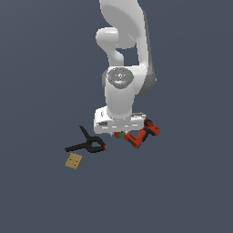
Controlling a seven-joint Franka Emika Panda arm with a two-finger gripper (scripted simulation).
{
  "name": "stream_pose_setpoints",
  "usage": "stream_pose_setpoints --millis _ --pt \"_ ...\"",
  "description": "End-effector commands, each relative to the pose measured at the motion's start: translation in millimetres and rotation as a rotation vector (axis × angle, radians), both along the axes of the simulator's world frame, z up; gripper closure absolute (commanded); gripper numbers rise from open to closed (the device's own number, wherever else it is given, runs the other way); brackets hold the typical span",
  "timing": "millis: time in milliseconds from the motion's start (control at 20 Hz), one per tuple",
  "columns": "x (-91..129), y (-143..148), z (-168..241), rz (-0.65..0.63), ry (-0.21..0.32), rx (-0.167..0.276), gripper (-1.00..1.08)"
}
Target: Pick up a designated object from a clutter of objects.
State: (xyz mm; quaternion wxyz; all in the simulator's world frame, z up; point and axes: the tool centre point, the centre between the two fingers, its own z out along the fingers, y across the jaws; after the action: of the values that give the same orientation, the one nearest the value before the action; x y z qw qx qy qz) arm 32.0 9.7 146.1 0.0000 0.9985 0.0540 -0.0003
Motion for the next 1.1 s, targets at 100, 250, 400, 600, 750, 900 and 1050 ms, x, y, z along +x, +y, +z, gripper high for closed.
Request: stream_pose_setpoints --millis 100,250,400,600,750,900,1050 --pt "-21 -33 35 0.000 -0.001 0.001 1.08" --pt "-35 -56 59 0.000 -0.001 0.003 1.08" --pt "-50 -80 85 0.000 -0.001 0.003 1.08" --pt "-69 -112 120 0.000 -0.001 0.005 1.08" --pt "-83 -136 145 0.000 -0.001 0.005 1.08" --pt "-96 -159 170 0.000 -0.001 0.005 1.08" --pt "-108 -181 192 -0.001 -0.001 0.004 1.08"
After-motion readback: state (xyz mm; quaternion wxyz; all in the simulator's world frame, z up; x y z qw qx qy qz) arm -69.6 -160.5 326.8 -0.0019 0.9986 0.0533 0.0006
